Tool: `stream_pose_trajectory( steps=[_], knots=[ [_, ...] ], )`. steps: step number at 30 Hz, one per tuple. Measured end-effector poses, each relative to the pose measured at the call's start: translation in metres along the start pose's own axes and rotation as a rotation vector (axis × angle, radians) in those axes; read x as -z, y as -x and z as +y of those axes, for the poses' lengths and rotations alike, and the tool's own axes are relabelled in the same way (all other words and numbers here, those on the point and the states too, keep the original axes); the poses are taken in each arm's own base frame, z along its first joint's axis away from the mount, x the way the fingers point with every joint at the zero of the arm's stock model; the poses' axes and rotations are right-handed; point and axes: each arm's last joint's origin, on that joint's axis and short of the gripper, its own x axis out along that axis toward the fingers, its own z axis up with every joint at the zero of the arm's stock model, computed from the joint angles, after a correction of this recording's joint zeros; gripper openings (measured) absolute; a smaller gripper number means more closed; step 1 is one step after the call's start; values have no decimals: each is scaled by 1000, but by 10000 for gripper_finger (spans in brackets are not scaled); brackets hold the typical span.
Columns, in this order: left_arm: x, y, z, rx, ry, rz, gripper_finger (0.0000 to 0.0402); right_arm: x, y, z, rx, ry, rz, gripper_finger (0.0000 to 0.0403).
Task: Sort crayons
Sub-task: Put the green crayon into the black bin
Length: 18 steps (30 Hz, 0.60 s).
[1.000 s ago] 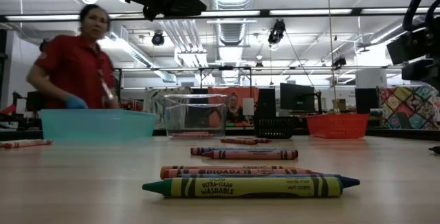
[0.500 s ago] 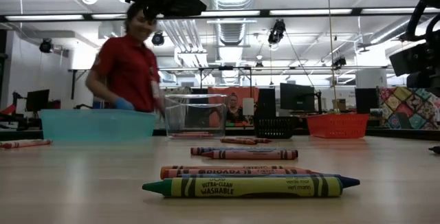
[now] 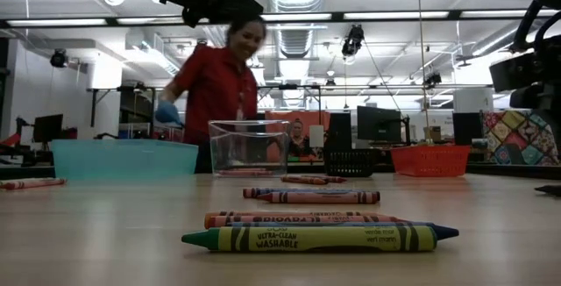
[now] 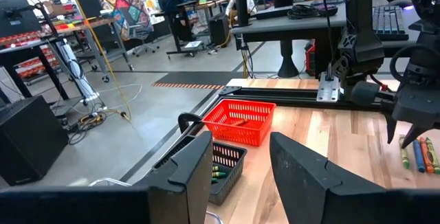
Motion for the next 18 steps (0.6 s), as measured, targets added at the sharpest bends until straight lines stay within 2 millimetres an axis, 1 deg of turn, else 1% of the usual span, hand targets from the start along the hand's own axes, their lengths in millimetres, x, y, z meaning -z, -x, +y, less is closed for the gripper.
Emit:
stream_pose_trajectory(
  steps=[5, 12, 18],
  knots=[
    [0, 0, 0, 0, 5, -2, 129, -1, 4, 0, -9, -5, 0, 78],
    [0, 0, 0, -1, 6, -3, 129, -7, 14, 5, -70, -3, -7, 93],
    [0, 0, 0, 0, 6, -2, 129, -7, 10, 7, -78, -12, 25, 102]
  ],
)
